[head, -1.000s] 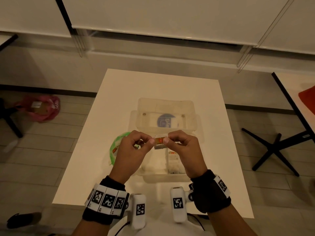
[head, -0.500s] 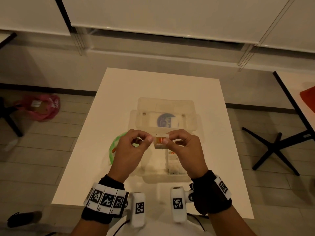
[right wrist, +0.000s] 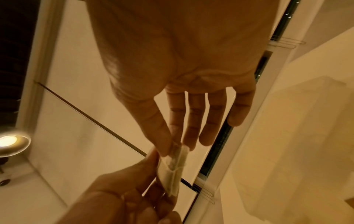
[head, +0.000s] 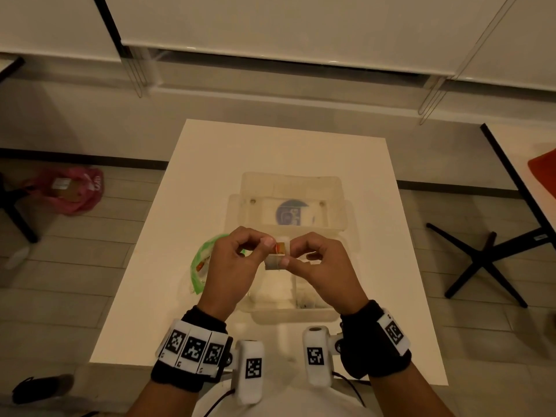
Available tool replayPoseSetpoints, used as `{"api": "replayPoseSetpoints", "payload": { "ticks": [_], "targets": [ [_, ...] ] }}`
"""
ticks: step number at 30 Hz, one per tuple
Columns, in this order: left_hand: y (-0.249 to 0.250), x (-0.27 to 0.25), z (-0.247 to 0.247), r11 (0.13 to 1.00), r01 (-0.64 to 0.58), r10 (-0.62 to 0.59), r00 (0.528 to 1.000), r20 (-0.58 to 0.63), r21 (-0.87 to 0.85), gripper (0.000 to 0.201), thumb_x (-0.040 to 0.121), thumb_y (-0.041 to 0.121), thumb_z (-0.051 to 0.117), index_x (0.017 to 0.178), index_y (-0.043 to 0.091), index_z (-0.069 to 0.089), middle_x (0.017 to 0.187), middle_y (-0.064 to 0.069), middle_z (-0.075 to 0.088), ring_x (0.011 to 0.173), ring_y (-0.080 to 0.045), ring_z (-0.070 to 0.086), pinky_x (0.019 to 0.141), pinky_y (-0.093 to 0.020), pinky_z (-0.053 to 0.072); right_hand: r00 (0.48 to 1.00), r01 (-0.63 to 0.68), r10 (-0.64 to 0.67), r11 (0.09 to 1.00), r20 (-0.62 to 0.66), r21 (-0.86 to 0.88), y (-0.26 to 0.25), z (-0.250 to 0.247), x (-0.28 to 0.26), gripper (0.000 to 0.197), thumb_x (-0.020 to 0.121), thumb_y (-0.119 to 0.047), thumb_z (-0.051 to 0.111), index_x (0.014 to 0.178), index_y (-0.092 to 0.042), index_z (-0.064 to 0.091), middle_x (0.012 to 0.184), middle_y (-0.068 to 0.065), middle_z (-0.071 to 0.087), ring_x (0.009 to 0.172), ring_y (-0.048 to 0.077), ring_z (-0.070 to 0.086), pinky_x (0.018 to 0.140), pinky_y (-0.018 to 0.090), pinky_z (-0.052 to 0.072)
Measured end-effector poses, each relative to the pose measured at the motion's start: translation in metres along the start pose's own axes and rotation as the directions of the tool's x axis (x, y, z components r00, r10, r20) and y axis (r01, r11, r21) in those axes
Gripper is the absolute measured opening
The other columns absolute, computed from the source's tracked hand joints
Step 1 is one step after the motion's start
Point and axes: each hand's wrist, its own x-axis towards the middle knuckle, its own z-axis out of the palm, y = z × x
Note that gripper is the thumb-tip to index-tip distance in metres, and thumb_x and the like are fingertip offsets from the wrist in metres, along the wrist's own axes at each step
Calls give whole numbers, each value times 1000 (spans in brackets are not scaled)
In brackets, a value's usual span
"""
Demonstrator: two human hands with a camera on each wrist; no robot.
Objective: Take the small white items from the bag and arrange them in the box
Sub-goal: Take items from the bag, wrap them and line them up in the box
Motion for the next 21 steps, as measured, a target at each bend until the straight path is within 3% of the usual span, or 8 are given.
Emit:
{"api": "replayPoseSetpoints", "payload": {
  "ticks": [3,7,9,11,14,18,21],
  "targets": [
    [1,1,1,996,14,-16,1000,-22,-84,10,92,10,69,84,7,74,75,0,71,64,0,57,62,-11,42,999,-33,33,999,-11,-3,-1,0,1,11,78,-13,79,75,-15,69,85,-7,73,81,9,67,80,27,46],
    [1,1,1,996,11,-12,1000,-17,-91,10,92,10,69,84,5,74,71,5,69,61,2,54,61,-10,41,999,-10,12,998,-52,57,-4,-5,2,4,85,-11,71,85,-14,69,87,-3,73,83,17,67,84,47,55],
    [1,1,0,999,-5,5,1000,9,-32,9,91,12,71,83,9,75,72,6,71,65,1,59,65,-12,44,998,26,-21,996,-51,86,-8,-8,3,11,89,-18,71,99,-20,70,88,-2,70,82,21,64,80,44,56],
    [1,-1,1,998,-35,33,999,38,44,8,90,15,72,83,14,76,76,6,74,73,-1,64,72,-13,47,996,87,-87,996,-6,11,-12,-9,5,20,87,-27,73,107,-28,70,88,-2,66,77,22,60,72,32,53],
    [1,-2,3,988,-90,84,995,52,126,10,88,14,73,80,18,76,76,8,74,74,-1,65,69,-8,43,980,195,-179,948,87,-250,-16,-9,11,12,86,-29,75,98,-29,73,82,-7,57,69,8,52,65,16,42],
    [-5,-2,4,988,-81,71,995,76,133,11,85,13,77,80,22,76,77,9,75,73,0,65,68,-5,42,964,254,-177,832,198,-493,-16,-11,22,2,86,-24,73,87,-22,74,77,-11,51,70,0,49,65,15,36],
    [-12,-2,-3,985,-72,61,996,69,158,6,86,15,77,84,20,77,79,13,74,74,-2,64,70,-10,47,969,222,-113,783,219,-581,-8,-14,35,1,85,-20,72,85,-20,74,76,-13,51,68,1,47,67,22,39]
  ]
}}
